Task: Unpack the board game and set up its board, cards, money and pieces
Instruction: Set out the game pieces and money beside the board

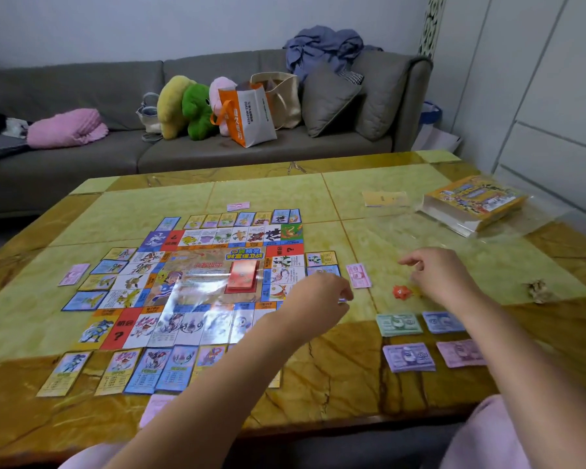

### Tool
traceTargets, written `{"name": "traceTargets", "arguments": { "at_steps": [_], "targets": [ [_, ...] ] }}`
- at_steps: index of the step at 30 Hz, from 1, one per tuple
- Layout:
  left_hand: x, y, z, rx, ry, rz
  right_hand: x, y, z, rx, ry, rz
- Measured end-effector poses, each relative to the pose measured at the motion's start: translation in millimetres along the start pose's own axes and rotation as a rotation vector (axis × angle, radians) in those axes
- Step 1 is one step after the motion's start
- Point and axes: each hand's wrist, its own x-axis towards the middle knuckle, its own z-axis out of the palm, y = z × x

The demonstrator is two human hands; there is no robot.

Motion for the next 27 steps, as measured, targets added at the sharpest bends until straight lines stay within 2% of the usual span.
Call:
{"name": "traceTargets", "arguments": {
  "at_steps": [4,7,12,17,22,27],
  "targets": [
    [6.5,5.6,17.6,0.114,-0.112,-0.003,12.4,2.4,6.2,-0.114,-0.173,0.010],
    [5.3,3.4,25.7,0.107,-0.122,-0.014,25.6,2.1,5.4,-0.181,-0.254,0.064],
    [3.7,2.5,27.4,0.104,-0.108,0.003,26.5,19.4,16.0,-0.100,-0.075,0.044],
    [-3.2,1.9,18.6,0.051,-0.109,0.026,22.1,22.4,14.8,0.003,0.010,0.048],
    [-23.6,-14.8,-6.3,-0.074,0.085,-0.032,9.4,4.5,4.1,0.105,0.138,-0.046],
    [-52.8,-54.0,-32.7,-0.066,0.235,-0.179,-21.0,-33.2,3.0,0.267,0.101,-0.134]
  ]
}}
